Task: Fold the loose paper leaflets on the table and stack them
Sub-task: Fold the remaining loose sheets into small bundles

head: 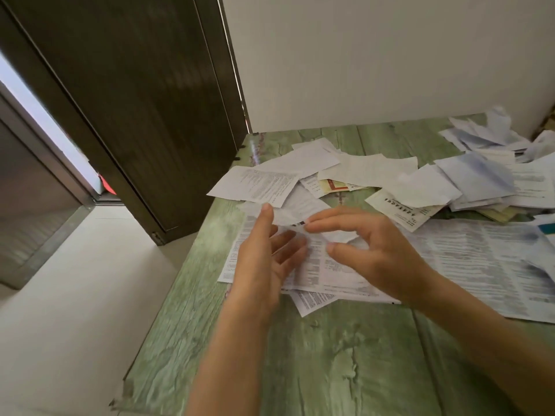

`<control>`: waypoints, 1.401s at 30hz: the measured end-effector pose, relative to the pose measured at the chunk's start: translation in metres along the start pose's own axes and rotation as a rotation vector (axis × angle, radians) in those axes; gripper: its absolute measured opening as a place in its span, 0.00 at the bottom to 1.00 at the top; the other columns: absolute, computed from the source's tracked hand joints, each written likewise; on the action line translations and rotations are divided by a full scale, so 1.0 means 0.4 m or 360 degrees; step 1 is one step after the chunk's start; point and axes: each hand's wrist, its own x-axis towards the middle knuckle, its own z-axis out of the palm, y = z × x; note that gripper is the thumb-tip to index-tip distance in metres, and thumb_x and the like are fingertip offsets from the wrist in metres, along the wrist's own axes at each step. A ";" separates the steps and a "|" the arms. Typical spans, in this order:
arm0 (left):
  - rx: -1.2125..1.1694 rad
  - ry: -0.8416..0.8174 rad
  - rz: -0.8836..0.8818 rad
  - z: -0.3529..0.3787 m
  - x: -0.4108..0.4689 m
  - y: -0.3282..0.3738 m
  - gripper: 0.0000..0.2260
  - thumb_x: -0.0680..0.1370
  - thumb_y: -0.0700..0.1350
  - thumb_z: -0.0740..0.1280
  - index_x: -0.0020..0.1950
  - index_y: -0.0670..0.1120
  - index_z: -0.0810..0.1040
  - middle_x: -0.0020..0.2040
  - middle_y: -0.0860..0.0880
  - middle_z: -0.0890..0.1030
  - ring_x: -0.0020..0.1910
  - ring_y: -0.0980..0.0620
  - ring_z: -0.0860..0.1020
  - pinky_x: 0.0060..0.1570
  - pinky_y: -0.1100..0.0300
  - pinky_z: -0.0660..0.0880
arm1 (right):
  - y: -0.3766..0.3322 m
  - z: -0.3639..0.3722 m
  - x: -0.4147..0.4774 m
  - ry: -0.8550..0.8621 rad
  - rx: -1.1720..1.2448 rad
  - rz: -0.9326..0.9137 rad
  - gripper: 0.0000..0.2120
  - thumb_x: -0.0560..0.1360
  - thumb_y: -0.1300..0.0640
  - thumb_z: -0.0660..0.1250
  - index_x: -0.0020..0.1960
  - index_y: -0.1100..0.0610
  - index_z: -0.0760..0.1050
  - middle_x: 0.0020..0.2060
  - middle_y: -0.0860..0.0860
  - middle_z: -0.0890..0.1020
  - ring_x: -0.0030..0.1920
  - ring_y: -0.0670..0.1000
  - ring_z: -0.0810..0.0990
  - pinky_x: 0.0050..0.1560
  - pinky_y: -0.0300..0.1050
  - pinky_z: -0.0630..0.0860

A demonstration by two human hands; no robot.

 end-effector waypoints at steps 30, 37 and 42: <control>0.0628 -0.0179 0.0467 -0.049 -0.048 0.008 0.05 0.75 0.39 0.68 0.48 0.44 0.82 0.42 0.49 0.85 0.41 0.52 0.84 0.37 0.64 0.79 | 0.038 -0.078 0.019 0.0548 -0.0076 0.0458 0.05 0.75 0.51 0.67 0.51 0.48 0.78 0.53 0.52 0.76 0.53 0.53 0.76 0.57 0.43 0.75; 0.0676 -0.0431 0.0689 -0.031 -0.065 0.006 0.10 0.70 0.45 0.69 0.50 0.45 0.83 0.44 0.48 0.85 0.42 0.51 0.84 0.40 0.66 0.78 | 0.000 -0.061 0.007 0.0067 -0.0716 -0.0264 0.25 0.72 0.40 0.63 0.64 0.52 0.74 0.55 0.41 0.75 0.57 0.42 0.74 0.58 0.36 0.69; 0.0651 -0.0094 0.0889 -0.030 -0.055 0.000 0.09 0.71 0.45 0.70 0.51 0.49 0.82 0.47 0.53 0.84 0.46 0.58 0.81 0.44 0.67 0.74 | 0.006 -0.051 0.008 0.0051 -0.0312 -0.0013 0.06 0.74 0.56 0.69 0.41 0.57 0.78 0.32 0.49 0.80 0.33 0.48 0.78 0.31 0.44 0.74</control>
